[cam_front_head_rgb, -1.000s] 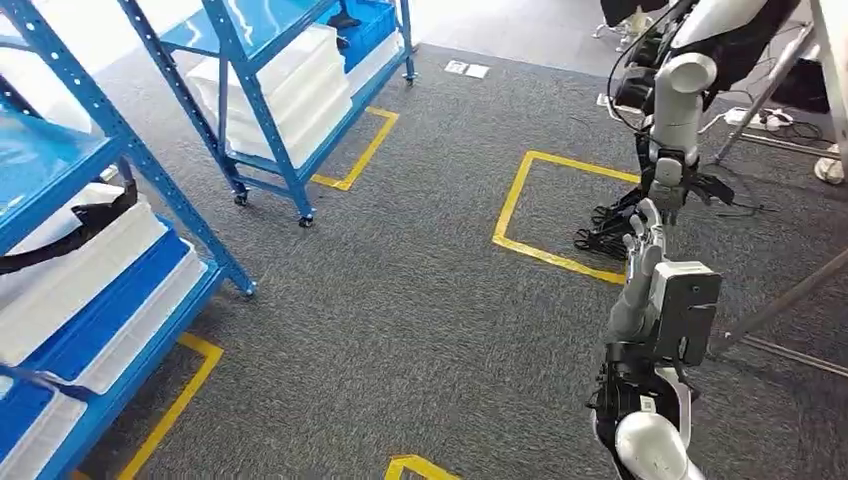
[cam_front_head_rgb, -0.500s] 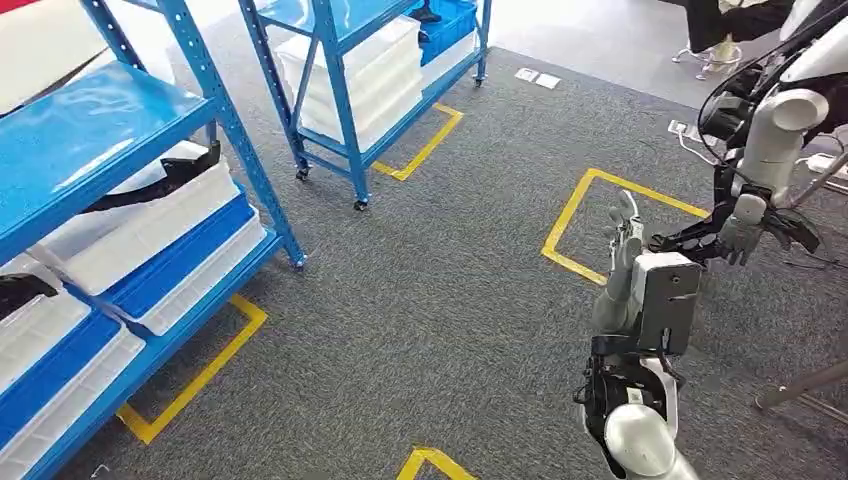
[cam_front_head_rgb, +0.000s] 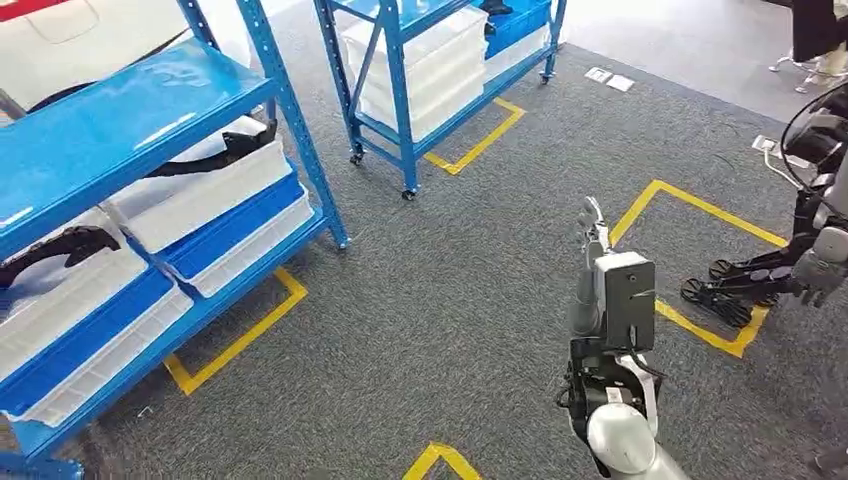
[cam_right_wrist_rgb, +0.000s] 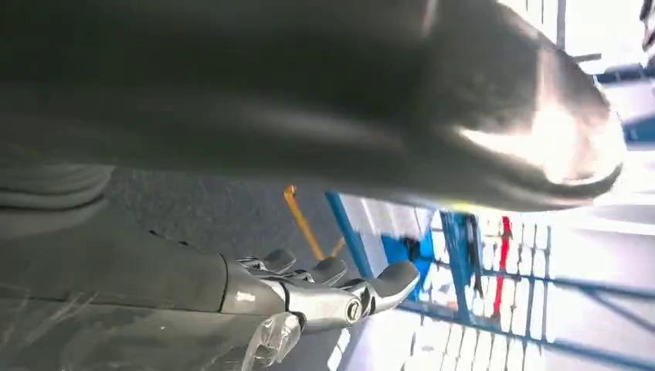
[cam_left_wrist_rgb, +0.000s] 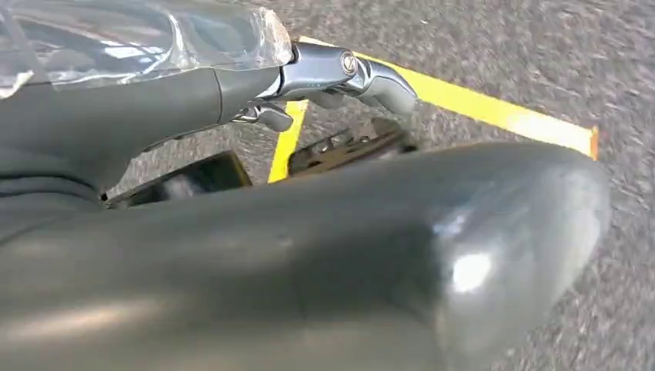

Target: Take the parts from the cabinet and place them on the table.

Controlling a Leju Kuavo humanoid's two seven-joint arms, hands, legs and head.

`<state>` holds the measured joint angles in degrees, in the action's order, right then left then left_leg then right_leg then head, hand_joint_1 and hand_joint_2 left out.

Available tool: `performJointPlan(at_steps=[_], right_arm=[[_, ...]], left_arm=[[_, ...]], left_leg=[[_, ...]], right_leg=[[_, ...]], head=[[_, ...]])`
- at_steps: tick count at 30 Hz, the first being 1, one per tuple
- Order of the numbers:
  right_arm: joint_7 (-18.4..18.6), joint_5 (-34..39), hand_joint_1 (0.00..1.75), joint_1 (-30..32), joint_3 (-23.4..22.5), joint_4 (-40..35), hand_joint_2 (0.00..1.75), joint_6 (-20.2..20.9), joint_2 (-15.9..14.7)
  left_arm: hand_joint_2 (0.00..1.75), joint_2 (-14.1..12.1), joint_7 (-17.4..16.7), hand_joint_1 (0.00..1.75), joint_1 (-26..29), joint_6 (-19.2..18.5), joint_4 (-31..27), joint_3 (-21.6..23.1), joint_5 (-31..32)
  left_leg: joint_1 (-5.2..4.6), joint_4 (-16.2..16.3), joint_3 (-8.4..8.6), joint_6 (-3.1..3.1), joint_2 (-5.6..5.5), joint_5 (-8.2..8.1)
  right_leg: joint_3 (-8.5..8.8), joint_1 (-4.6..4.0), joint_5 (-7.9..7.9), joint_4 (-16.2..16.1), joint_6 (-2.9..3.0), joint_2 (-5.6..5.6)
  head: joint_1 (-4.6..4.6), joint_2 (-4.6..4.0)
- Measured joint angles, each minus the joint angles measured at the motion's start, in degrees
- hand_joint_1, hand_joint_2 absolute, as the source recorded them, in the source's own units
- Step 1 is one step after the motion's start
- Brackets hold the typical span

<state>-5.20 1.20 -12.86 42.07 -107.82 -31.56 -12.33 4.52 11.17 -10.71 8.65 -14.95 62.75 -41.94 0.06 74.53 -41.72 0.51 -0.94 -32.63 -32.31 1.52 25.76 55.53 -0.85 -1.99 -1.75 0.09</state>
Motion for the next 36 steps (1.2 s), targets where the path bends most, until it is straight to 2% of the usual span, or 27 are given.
performJointPlan(at_steps=[1,3,4,5,9,10,11,12,14,15,16,17,18,19,20,21,24,25,26,27,29,30,31,32,34,35,36], right_arm=[[0.0,0.0,0.0,-0.05,0.26,0.17,0.0,0.13,0.06],[0.0,0.0,0.0,-0.23,0.59,0.55,0.0,0.26,0.42],[-0.02,0.0,0.0,-0.48,0.66,0.68,0.0,0.42,0.75],[-0.02,0.0,0.0,-0.74,0.81,0.88,0.0,0.66,0.9],[0.04,0.11,0.0,-1.13,1.99,2.34,0.0,2.21,1.94],[0.09,0.13,0.0,-1.23,2.12,2.67,0.0,2.51,2.25],[0.11,0.13,0.0,-1.52,2.28,3.11,0.0,2.67,2.27],[0.13,0.15,0.0,-1.64,2.5,3.43,0.0,2.91,2.43],[0.57,0.63,0.0,-1.56,3.52,5.11,0.0,3.73,2.62],[0.87,0.87,0.0,-1.5,3.89,6.09,0.0,4.15,2.79],[0.98,1.07,0.0,-1.34,4.16,6.76,0.0,4.44,2.93],[0.98,1.07,0.0,-1.33,4.37,7.15,0.0,4.59,3.1],[0.96,1.05,0.0,-1.38,4.51,7.63,0.0,4.59,3.19],[0.94,1.03,0.0,-1.44,4.68,8.06,0.0,4.63,3.28],[0.92,1.0,0.0,-1.51,4.94,8.53,0.0,4.77,3.39],[0.96,1.03,0.0,-1.62,5.25,8.94,0.0,4.9,3.7],[2.07,1.33,0.0,-1.7,5.66,10.51,0.0,6.96,4.32],[2.71,1.44,0.0,-1.84,6.06,11.52,0.0,7.76,4.79],[3.41,1.75,0.0,-1.78,6.3,12.7,0.0,8.61,5.05],[3.63,1.79,0.0,-1.71,6.56,13.97,0.0,9.4,5.53],[4.57,1.95,0.0,-1.51,7.37,18.28,0.0,10.84,6.27],[4.68,2.2,0.0,-1.35,7.83,21.41,0.0,11.34,6.75],[4.68,2.56,0.0,-1.11,8.0,24.41,0.0,11.74,7.19],[4.5,3.17,0.0,-0.89,8.18,27.33,0.0,12.11,7.71],[3.33,4.31,0.0,-0.69,8.2,32.86,0.0,12.61,8.74],[2.47,4.5,0.0,-0.87,8.2,35.31,0.0,12.76,9.24],[2.16,4.76,0.0,-1.11,8.24,38.24,0.0,12.77,9.76]], left_arm=[[0.0,0.0,-0.07,0.0,0.09,0.0,0.0,0.0,0.0],[0.0,0.0,-0.09,0.0,0.06,0.0,0.0,0.02,0.04],[0.0,0.0,-0.13,0.0,-0.03,0.0,0.0,0.02,0.09],[0.0,-0.02,-0.19,0.0,-0.23,0.0,0.0,0.02,0.11],[0.0,-0.02,-0.92,0.0,-0.15,-0.13,-0.02,0.04,0.18],[0.0,0.0,-0.92,0.0,0.0,-0.13,-0.02,0.04,0.18],[0.0,0.02,-0.9,0.0,-0.13,-0.09,-0.02,0.04,0.18],[0.0,0.0,-0.94,0.0,-0.24,-0.15,-0.02,0.04,0.19],[0.0,0.24,-1.0,0.0,-0.24,-0.15,-0.07,0.07,0.18],[0.0,0.26,-1.05,0.0,-0.11,-0.15,-0.07,0.09,0.18],[0.0,0.26,-1.09,0.0,0.05,-0.17,-0.07,0.09,0.18],[0.0,0.26,-1.11,0.0,0.16,-0.17,-0.07,0.09,0.2],[0.0,0.26,-1.09,0.0,0.19,-0.15,-0.07,0.09,0.17],[0.0,0.26,-1.11,0.0,0.14,-0.15,-0.07,0.09,0.18],[0.0,0.24,-1.11,0.0,0.11,-0.15,-0.07,0.09,0.18],[0.0,0.22,-1.14,0.0,-0.01,-0.15,-0.07,0.09,0.2],[0.0,0.22,-1.31,0.0,0.38,-0.2,-0.07,0.09,0.24],[0.0,0.09,-1.6,0.0,0.46,-0.22,-0.07,0.09,0.35],[0.0,0.18,-1.79,0.0,0.49,-0.26,-0.07,0.09,0.55],[0.0,0.2,-1.97,0.0,0.36,-0.37,-0.07,0.11,0.85],[0.0,0.22,-2.27,0.0,0.07,-0.48,-0.07,0.11,1.2],[0.0,0.28,-2.42,0.0,0.05,-0.68,-0.07,0.11,1.31],[0.0,0.28,-2.78,0.0,0.1,-0.94,-0.07,0.11,1.58],[0.0,0.28,-2.95,0.0,0.13,-1.11,-0.07,0.11,1.88],[0.0,0.28,-2.97,0.0,0.03,-1.18,-0.07,0.11,2.23],[0.0,0.28,-2.97,0.0,-0.06,-1.18,-0.07,0.11,2.23],[0.0,0.26,-2.99,0.0,-0.19,-1.18,-0.09,0.11,2.25]], left_leg=[[-0.01,-1.87,0.79,0.15,0.01,1.48],[-0.35,-12.29,5.89,0.99,0.83,6.71],[-0.87,-17.86,8.84,1.84,2.81,8.94],[-1.59,-21.01,10.23,2.28,5.32,8.61],[-2.03,-21.51,9.89,2.66,3.35,9.23],[-1.05,-22.55,10.82,2.8,2.75,9.96],[-1.14,-22.74,10.94,2.81,2.12,10.08],[-0.99,-22.66,10.91,3.08,1.7,10.18],[-1.0,-22.64,10.91,3.13,0.16,10.15],[-1.0,-22.58,10.9,3.13,-0.56,10.15],[-0.96,-22.5,10.92,3.12,-1.4,10.15],[-0.84,-22.29,10.92,3.07,-2.27,10.11],[-0.64,-21.94,10.91,2.82,-3.1,9.93],[-0.46,-21.36,10.83,2.41,-3.9,9.61],[-0.43,-20.83,10.5,1.93,-4.52,9.24],[-0.77,-20.1,9.98,1.7,-5.08,9.04],[-0.39,-20.51,9.45,1.28,-5.94,9.34],[-0.17,-20.07,9.42,1.08,-5.46,8.91],[-0.57,-18.41,8.75,0.67,-2.63,7.8],[-0.43,-14.6,6.9,0.22,-0.95,5.75],[-0.1,-4.43,1.79,-0.31,0.02,1.54],[-0.07,-1.08,-0.01,-0.33,0.05,0.71],[-0.08,-0.93,-0.35,-0.24,0.08,1.29],[-0.12,-3.55,0.8,-0.01,0.11,2.96],[-0.66,-14.78,6.41,1.1,1.2,8.06],[-1.4,-19.59,9.03,2.19,3.69,9.58],[-1.69,-20.59,9.37,2.39,4.58,9.25]], right_leg=[[0.07,-0.11,0.09,0.0,0.04,-0.62],[0.39,-0.36,0.22,-0.01,0.04,-1.77],[0.61,-0.42,0.33,-0.05,0.01,-2.23],[0.75,-0.36,0.34,-0.21,-0.05,-2.74],[1.26,-0.59,0.37,-0.66,-0.99,-4.67],[1.19,-0.62,0.98,-0.33,-1.48,-3.51],[0.61,-0.39,2.14,1.41,-1.52,-0.64],[-1.22,-0.4,4.49,5.44,-1.44,1.01],[-5.98,-0.41,8.33,15.06,-1.61,1.74],[-7.45,-0.4,8.68,17.65,-1.68,1.75],[-7.55,-0.31,7.59,17.3,-1.74,1.75],[-6.26,-0.2,5.29,14.15,-1.84,1.78],[-3.99,-0.07,2.49,9.25,-1.97,2.13],[-1.28,0.25,-0.24,3.64,-2.25,3.23],[0.13,0.72,0.4,1.07,-2.6,5.96],[-0.03,0.53,0.14,0.65,-2.08,5.45],[-0.27,0.01,0.02,0.86,-1.01,3.97],[-0.19,0.41,-0.05,0.74,-0.65,3.18],[-0.11,0.34,-0.06,0.71,-0.27,2.98],[-0.12,0.24,-0.02,0.71,-0.07,2.39],[-0.21,0.06,0.09,0.72,0.06,0.93],[-0.21,0.02,0.17,0.72,0.12,0.14],[-0.17,-0.03,0.24,0.72,0.12,-0.62],[-0.1,-0.15,0.32,0.72,0.14,-1.33],[0.16,-0.44,0.49,0.68,0.15,-2.76],[0.31,-0.38,0.52,0.54,0.11,-3.13],[0.4,-0.68,0.65,0.51,-0.14,-3.6]], head=[[0.0,0.0],[0.0,0.0],[0.0,0.0],[0.02,0.0],[0.0,0.0],[0.04,0.0],[0.04,0.0],[0.09,0.0],[0.24,0.0],[0.22,0.0],[0.24,0.0],[0.24,0.0],[0.24,0.0],[0.26,0.0],[0.31,0.0],[0.53,0.0],[0.37,0.0],[0.46,0.0],[0.24,0.0],[-0.09,0.0],[-0.07,0.0],[-0.07,0.0],[-0.07,0.0],[-0.09,0.0],[-0.07,0.0],[-0.04,0.0],[0.09,0.0]])
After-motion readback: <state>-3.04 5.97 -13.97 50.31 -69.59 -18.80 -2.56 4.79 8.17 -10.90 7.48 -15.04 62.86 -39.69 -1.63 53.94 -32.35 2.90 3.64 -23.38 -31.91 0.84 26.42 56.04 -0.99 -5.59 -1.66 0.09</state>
